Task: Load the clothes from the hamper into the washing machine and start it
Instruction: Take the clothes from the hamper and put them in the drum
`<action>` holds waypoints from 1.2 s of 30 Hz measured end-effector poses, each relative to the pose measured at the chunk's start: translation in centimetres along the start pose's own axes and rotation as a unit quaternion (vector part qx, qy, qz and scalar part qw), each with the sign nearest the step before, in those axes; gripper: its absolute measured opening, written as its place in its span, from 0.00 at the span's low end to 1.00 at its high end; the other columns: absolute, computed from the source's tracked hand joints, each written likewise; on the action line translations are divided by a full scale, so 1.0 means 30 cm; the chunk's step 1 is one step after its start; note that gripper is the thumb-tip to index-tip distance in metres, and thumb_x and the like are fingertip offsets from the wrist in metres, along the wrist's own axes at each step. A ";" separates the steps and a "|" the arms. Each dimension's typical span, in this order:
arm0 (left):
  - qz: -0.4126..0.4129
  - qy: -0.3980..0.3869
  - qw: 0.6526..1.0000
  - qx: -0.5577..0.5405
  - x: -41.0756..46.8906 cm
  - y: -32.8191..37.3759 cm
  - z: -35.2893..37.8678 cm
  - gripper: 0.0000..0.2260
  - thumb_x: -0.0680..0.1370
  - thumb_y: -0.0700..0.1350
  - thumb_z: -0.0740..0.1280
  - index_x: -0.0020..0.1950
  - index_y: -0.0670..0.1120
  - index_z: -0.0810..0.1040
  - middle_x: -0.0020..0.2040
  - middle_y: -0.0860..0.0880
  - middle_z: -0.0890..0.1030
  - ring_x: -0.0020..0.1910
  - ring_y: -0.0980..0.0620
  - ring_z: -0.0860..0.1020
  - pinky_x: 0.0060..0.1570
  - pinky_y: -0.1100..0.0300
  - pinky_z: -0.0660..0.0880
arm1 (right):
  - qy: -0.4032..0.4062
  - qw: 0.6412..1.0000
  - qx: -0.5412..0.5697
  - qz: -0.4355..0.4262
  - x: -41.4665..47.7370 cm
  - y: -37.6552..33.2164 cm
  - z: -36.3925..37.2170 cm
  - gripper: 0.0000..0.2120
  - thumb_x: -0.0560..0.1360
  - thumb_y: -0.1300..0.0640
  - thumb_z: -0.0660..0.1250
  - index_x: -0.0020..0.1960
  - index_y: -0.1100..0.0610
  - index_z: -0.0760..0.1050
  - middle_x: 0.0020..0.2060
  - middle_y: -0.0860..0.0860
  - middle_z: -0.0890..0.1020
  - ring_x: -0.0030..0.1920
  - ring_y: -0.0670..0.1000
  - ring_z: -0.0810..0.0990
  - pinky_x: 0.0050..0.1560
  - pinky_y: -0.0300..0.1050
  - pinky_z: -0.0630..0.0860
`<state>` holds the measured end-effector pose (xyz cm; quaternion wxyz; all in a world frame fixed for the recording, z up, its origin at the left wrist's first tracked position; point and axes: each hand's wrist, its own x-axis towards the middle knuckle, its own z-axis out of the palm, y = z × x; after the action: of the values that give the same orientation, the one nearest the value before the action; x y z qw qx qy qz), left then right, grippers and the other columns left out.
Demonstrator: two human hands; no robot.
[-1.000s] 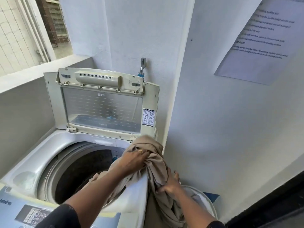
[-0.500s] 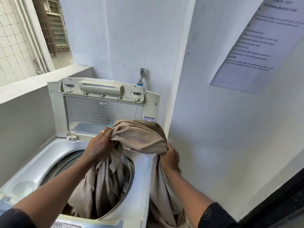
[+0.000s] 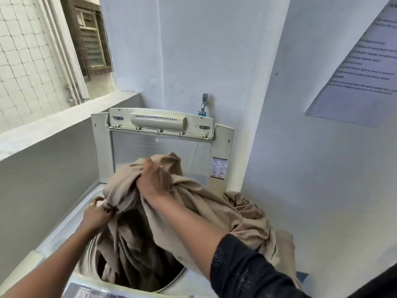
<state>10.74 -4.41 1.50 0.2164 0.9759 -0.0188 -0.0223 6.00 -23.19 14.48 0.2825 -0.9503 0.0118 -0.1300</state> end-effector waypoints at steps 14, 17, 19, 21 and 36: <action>0.129 -0.185 0.974 0.036 -0.034 0.315 0.207 0.30 0.72 0.58 0.70 0.69 0.46 0.70 0.69 0.44 0.71 0.68 0.47 0.70 0.66 0.59 0.65 | -0.245 0.961 -0.075 0.106 -0.160 0.554 0.123 0.14 0.75 0.62 0.60 0.59 0.61 0.76 0.60 0.60 0.77 0.59 0.60 0.76 0.57 0.50 0.74; 0.226 -0.255 0.939 0.040 -0.096 0.540 0.267 0.52 0.56 0.70 0.72 0.74 0.46 0.62 0.73 0.46 0.65 0.72 0.48 0.63 0.72 0.56 0.60 | -0.075 0.974 -0.064 0.202 -0.163 0.705 -0.002 0.13 0.74 0.62 0.60 0.56 0.61 0.77 0.57 0.59 0.78 0.58 0.59 0.77 0.55 0.46 0.74; 0.324 -0.274 0.900 0.105 -0.152 0.684 0.317 0.58 0.53 0.73 0.70 0.75 0.46 0.58 0.75 0.46 0.61 0.74 0.48 0.60 0.73 0.56 0.56 | -0.015 0.953 -0.096 0.288 -0.203 0.811 -0.059 0.14 0.76 0.57 0.59 0.57 0.59 0.78 0.59 0.59 0.75 0.59 0.59 0.75 0.58 0.48 0.73; 0.409 -0.267 0.855 0.174 -0.219 0.794 0.379 0.52 0.60 0.68 0.72 0.76 0.50 0.54 0.77 0.48 0.56 0.75 0.47 0.54 0.74 0.51 0.49 | -0.025 0.910 -0.087 0.404 -0.275 0.910 -0.076 0.18 0.75 0.49 0.61 0.62 0.54 0.74 0.63 0.57 0.70 0.62 0.60 0.71 0.62 0.51 0.69; 0.391 -0.175 0.872 0.235 -0.252 0.861 0.438 0.15 0.75 0.41 0.58 0.61 0.46 0.73 0.60 0.43 0.78 0.60 0.43 0.75 0.59 0.52 0.69 | 0.158 0.654 0.511 0.536 -0.386 0.994 -0.094 0.02 0.67 0.64 0.70 0.39 0.61 0.78 0.37 0.55 0.79 0.37 0.55 0.75 0.35 0.41 0.73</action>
<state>1.82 -32.99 0.82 -0.0351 0.8909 -0.4413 -0.1013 -4.37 -48.63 -2.12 0.7376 -0.4501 0.4952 -0.0901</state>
